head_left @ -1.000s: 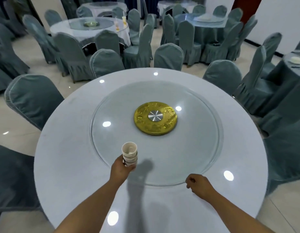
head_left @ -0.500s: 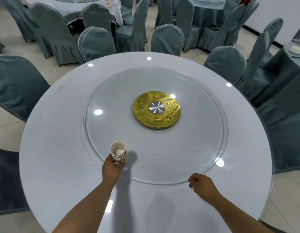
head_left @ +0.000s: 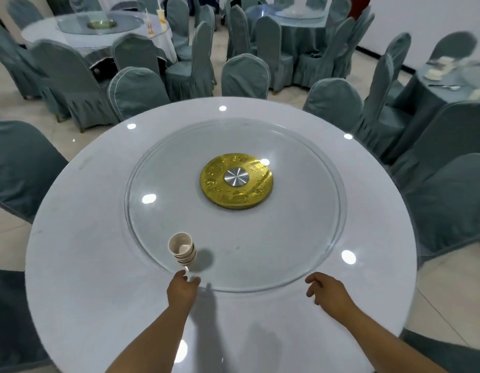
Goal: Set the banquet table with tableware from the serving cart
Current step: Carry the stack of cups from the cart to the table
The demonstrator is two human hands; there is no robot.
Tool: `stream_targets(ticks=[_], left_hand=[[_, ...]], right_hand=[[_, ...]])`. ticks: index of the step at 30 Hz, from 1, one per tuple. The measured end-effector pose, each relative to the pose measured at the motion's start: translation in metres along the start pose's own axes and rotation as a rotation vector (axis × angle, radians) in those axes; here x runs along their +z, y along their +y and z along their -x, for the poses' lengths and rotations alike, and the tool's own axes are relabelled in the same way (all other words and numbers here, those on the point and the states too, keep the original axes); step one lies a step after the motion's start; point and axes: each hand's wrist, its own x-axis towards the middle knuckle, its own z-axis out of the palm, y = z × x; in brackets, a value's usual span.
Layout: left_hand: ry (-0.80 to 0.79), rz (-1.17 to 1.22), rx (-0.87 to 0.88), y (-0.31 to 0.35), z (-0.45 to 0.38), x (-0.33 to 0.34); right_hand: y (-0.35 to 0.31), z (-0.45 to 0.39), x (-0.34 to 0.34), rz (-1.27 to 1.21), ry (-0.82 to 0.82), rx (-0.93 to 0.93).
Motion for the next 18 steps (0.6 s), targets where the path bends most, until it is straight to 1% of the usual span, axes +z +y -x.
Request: stream_targets(ticks=[4,8,13,18], left_hand=[[-0.151,-0.142,0.057,0.010,0.039,0.022],[-0.280,-0.350,0.212,0.031,0.102,0.059],[-0.432,-0.521,0.401,0.058,0.208,0.134],[-0.656,-0.668,0.656,0.073,0.341,0.229]], right_hand=[[0.021,0.031,-0.022,-0.036,0.043,-0.010],[0.066,0.078,-0.056,-0.087,0.135,-0.002],[0.149,0.159,-0.103,-0.099,0.279,0.018],[0.255,0.263,-0.150,-0.207,0.471,0.179]])
